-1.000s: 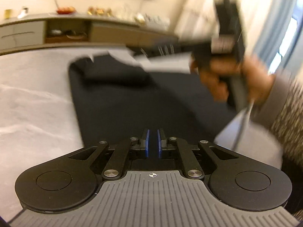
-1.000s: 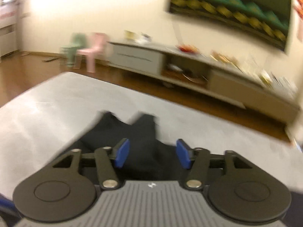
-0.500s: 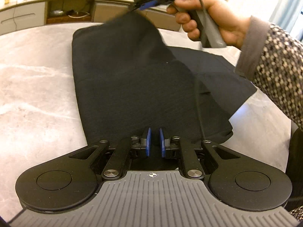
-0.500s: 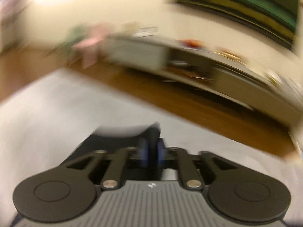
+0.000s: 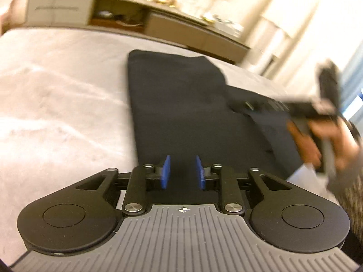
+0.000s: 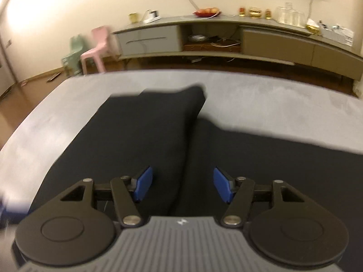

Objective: Fold clothes

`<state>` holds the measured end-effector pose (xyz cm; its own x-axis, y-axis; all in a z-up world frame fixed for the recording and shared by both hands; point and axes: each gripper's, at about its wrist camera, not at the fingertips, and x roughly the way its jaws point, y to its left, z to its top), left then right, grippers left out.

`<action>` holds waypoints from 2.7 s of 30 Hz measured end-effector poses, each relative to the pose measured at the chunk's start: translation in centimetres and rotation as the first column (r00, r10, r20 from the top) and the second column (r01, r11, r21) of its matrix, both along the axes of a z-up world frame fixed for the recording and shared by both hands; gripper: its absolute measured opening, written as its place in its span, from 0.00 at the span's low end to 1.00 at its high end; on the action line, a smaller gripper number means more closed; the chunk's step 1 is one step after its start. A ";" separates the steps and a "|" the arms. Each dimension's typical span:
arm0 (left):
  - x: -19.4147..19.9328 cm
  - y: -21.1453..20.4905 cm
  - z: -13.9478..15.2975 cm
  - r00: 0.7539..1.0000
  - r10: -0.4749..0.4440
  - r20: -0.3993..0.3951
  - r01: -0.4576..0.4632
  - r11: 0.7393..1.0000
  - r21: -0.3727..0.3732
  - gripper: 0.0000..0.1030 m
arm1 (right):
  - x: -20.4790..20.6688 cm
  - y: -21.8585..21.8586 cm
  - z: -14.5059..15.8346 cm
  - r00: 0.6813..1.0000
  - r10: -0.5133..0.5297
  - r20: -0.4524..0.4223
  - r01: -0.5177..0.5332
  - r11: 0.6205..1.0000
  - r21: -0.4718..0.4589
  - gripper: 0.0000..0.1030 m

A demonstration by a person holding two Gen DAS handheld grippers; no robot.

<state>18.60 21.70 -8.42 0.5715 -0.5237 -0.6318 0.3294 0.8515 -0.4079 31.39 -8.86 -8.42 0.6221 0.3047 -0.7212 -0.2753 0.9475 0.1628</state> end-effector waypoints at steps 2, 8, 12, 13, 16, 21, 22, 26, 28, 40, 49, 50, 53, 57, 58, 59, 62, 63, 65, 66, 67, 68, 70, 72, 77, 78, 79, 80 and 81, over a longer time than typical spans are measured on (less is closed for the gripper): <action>0.2 0.1 -0.3 1.000 0.009 -0.020 -0.009 1.000 -0.012 0.20 | -1.5 0.1 -0.2 1.000 0.021 -0.020 -0.021 1.000 0.011 0.51; 0.5 0.9 -0.6 0.997 0.045 -0.060 -0.049 0.997 -0.064 0.23 | -3.3 2.3 -0.3 0.999 0.032 -0.017 -0.032 0.999 0.012 0.27; 0.8 1.7 -0.7 0.994 0.075 -0.080 -0.082 0.992 -0.094 0.26 | -2.6 3.8 0.1 0.999 0.032 0.007 -0.032 0.999 0.009 0.25; 0.9 1.7 -0.8 0.993 0.070 -0.093 -0.080 0.991 -0.106 0.29 | -2.5 3.9 0.2 0.999 0.027 0.017 -0.027 1.000 0.005 0.25; 1.5 1.2 -1.1 0.992 0.044 -0.118 -0.059 0.991 -0.121 0.36 | -2.9 2.7 0.0 1.000 0.006 -0.016 -0.005 0.999 0.034 0.40; 1.6 0.1 -1.4 0.994 0.040 -0.106 -0.049 0.996 -0.081 0.00 | -4.3 0.8 -1.4 0.997 -0.023 -0.072 0.033 0.990 0.137 0.35; 1.5 0.4 -1.4 0.993 0.057 -0.104 -0.065 0.995 -0.073 0.00 | -4.2 0.8 -1.8 0.997 -0.030 -0.073 0.041 0.988 0.150 0.34; 1.3 2.1 -1.3 0.986 0.138 -0.095 -0.142 0.989 -0.042 0.00 | -3.8 2.8 -2.0 0.998 -0.035 -0.060 0.043 0.988 0.146 0.32; 1.4 3.4 -1.3 0.975 0.196 -0.108 -0.199 0.980 -0.020 0.00 | -3.6 3.9 -2.0 0.998 -0.014 -0.056 0.022 0.989 0.143 0.32; -0.9 1.4 3.4 0.979 0.175 0.104 -0.183 0.980 0.075 0.02 | -2.0 1.7 -1.0 0.997 -0.017 -0.079 0.043 0.944 0.328 0.42; 0.0 -9.9 -0.3 0.983 -0.153 0.103 0.126 0.965 0.231 0.14 | -5.4 -6.6 -1.9 0.995 -0.097 -0.024 0.094 0.988 -0.122 0.41; 0.1 -10.2 -1.0 0.985 -0.141 0.098 0.110 0.956 0.271 0.09 | -5.8 -7.4 -2.1 0.995 -0.098 -0.017 0.094 0.984 -0.153 0.42; 0.4 -10.2 -1.5 0.993 -0.076 0.091 0.039 0.935 0.352 0.00 | -6.3 -9.8 -2.4 0.993 -0.121 -0.015 0.117 0.980 -0.164 0.54; 0.6 -10.5 -1.5 0.995 0.008 0.100 -0.050 0.904 0.424 0.00 | -5.9 -11.0 -2.3 0.986 -0.164 -0.025 0.156 0.968 -0.195 0.55; 0.6 -10.8 -1.3 0.994 0.009 0.104 -0.054 0.898 0.437 0.06 | -5.9 -11.3 -2.4 0.985 -0.169 -0.023 0.162 0.967 -0.198 0.56; 0.7 -11.5 -0.9 0.996 -0.029 0.084 -0.009 0.912 0.410 0.11 | -6.0 -11.6 -2.5 0.985 -0.173 -0.022 0.165 0.966 -0.201 0.57; 0.9 -13.7 1.3 0.987 -0.128 0.095 0.084 0.923 0.375 0.21 | -5.2 -11.8 -2.7 0.988 -0.148 -0.039 0.138 0.969 -0.203 0.60; 1.0 -14.4 2.1 0.981 -0.158 0.109 0.108 0.922 0.372 0.23 | -5.0 -11.7 -2.6 0.991 -0.129 -0.041 0.117 0.969 -0.217 0.60; 4.0 -15.6 2.5 0.980 -0.171 0.103 0.110 0.895 0.433 0.23 | -5.2 -11.9 -2.5 0.993 -0.106 -0.043 0.094 0.971 -0.222 0.61; 5.3 -15.8 2.3 0.982 -0.161 0.094 0.102 0.885 0.455 0.23 | -5.3 -11.9 -2.4 0.995 -0.094 -0.044 0.082 0.971 -0.225 0.61; 7.0 -16.0 2.1 0.985 -0.147 0.086 0.088 0.871 0.483 0.23 | -5.4 -12.0 -2.3 0.996 -0.082 -0.045 0.070 0.971 -0.227 0.61; 8.9 -16.2 1.5 0.989 -0.129 0.068 0.076 0.855 0.513 0.23 | -5.5 -12.1 -2.3 0.997 -0.070 -0.046 0.058 0.971 -0.230 0.61; 12.6 -16.4 0.2 0.995 -0.091 0.034 0.055 0.818 0.573 0.23 | -5.6 -12.2 -2.1 0.998 -0.046 -0.048 0.034 0.971 -0.235 0.61; 14.3 -16.3 -0.8 0.998 -0.057 0.035 0.025 0.804 0.594 0.24 | -5.8 -12.5 -2.1 0.998 -0.028 -0.052 0.016 0.974 -0.227 0.61; 17.0 -13.1 -1.0 0.983 0.173 0.057 -0.175 0.811 0.558 0.10 | -5.2 -13.3 -2.2 0.997 -0.003 -0.072 -0.012 0.980 -0.199 0.70; 16.6 -12.7 -0.7 0.984 0.177 0.032 -0.169 0.849 0.500 0.14 | -5.0 -13.4 -2.2 0.997 0.001 -0.074 -0.015 0.981 -0.196 0.71; 15.6 -12.2 -0.2 0.987 0.158 0.004 -0.144 0.888 0.436 0.17 | -4.9 -13.6 -2.3 0.997 0.002 -0.077 -0.017 0.982 -0.190 0.73; 14.7 -11.8 0.3 0.990 0.136 -0.023 -0.118 0.922 0.369 0.18 | -4.9 -13.7 -2.3 0.997 0.006 -0.078 -0.020 0.982 -0.187 0.73; 13.2 -11.2 0.9 0.993 0.108 -0.037 -0.092 0.948 0.304 0.20 | -5.0 -13.8 -2.3 0.997 0.007 -0.078 -0.022 0.982 -0.187 0.73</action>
